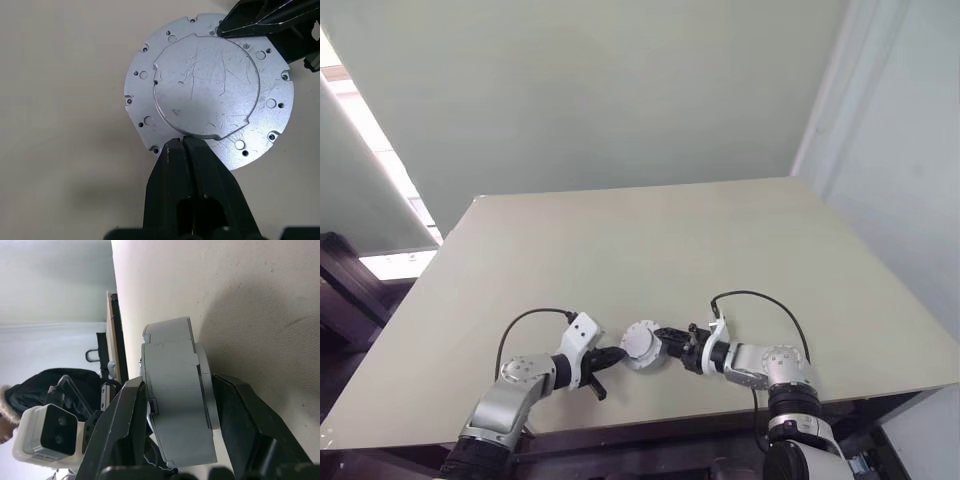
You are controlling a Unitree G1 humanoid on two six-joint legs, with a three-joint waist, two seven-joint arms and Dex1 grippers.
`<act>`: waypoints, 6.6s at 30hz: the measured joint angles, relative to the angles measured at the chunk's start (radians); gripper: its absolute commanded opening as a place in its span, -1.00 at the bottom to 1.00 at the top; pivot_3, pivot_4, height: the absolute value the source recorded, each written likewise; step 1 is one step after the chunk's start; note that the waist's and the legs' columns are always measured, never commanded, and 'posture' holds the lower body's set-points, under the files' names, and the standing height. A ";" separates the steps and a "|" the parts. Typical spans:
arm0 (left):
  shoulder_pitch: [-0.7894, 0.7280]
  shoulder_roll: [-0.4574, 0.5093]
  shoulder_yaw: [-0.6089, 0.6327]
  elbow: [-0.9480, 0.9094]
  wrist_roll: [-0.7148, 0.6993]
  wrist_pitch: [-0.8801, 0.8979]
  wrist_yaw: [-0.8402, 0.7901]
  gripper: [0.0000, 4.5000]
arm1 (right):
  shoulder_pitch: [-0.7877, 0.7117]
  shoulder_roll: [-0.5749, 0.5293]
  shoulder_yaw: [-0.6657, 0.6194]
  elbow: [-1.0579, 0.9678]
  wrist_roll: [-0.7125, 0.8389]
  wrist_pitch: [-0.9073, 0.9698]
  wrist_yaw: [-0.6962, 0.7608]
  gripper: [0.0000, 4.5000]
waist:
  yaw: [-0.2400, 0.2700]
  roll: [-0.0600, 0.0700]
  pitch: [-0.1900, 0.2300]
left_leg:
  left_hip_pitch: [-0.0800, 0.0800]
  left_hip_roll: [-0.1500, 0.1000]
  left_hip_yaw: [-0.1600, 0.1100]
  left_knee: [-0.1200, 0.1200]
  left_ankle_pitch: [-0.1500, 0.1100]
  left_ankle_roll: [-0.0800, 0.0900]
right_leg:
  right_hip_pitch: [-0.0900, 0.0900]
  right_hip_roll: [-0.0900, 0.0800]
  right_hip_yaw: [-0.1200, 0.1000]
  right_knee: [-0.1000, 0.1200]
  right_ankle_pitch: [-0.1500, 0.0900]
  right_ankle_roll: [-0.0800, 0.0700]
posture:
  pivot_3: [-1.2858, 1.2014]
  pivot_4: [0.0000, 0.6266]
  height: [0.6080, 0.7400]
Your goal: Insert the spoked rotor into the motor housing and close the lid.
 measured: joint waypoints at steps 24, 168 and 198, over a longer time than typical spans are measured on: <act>-0.014 -0.046 0.373 -0.020 -0.366 0.530 0.099 1.00 | 0.017 0.001 -0.079 0.064 0.150 -0.037 -0.023 -0.21 | -0.022 -0.004 0.004 | -0.005 0.000 0.001 -0.001 0.000 0.000 | -0.005 0.001 0.002 0.000 0.000 0.000 | 0.03 -1.00 1.00; -0.371 -0.197 0.650 1.031 -0.678 0.242 -0.142 -0.09 | 0.097 -0.011 0.267 -0.126 0.328 -0.247 -0.050 1.00 | -0.059 -0.009 0.003 | 0.009 0.018 0.003 0.000 0.000 0.000 | 0.003 0.022 0.008 0.003 0.004 -0.004 | 0.03 -1.00 1.00; -0.056 -0.208 0.535 -0.097 -0.397 0.160 0.569 -0.09 | 0.175 -0.233 0.678 -0.373 -0.391 -0.955 0.177 1.00 | -0.018 -0.019 0.005 | -0.007 0.014 0.009 0.010 -0.004 -0.006 | -0.009 0.020 0.014 0.002 0.006 -0.007 | 0.03 -1.00 1.00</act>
